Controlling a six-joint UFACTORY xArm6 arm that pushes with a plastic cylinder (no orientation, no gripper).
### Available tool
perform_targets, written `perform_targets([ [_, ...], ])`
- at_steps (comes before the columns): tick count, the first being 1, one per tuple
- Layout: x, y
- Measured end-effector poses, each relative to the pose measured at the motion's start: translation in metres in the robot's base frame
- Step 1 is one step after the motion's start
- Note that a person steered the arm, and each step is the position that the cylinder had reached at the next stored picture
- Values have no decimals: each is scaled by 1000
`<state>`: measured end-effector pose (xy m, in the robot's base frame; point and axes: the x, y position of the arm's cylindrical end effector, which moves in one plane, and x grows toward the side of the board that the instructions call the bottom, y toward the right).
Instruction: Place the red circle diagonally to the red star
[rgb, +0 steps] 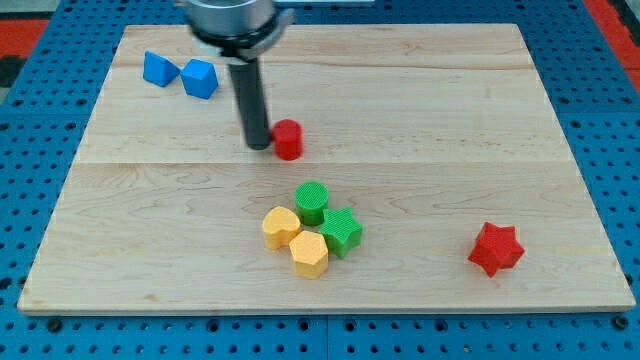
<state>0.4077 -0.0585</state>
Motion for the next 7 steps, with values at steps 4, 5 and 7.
perform_targets([
  [4, 11, 185],
  [5, 21, 204],
  [7, 49, 210],
])
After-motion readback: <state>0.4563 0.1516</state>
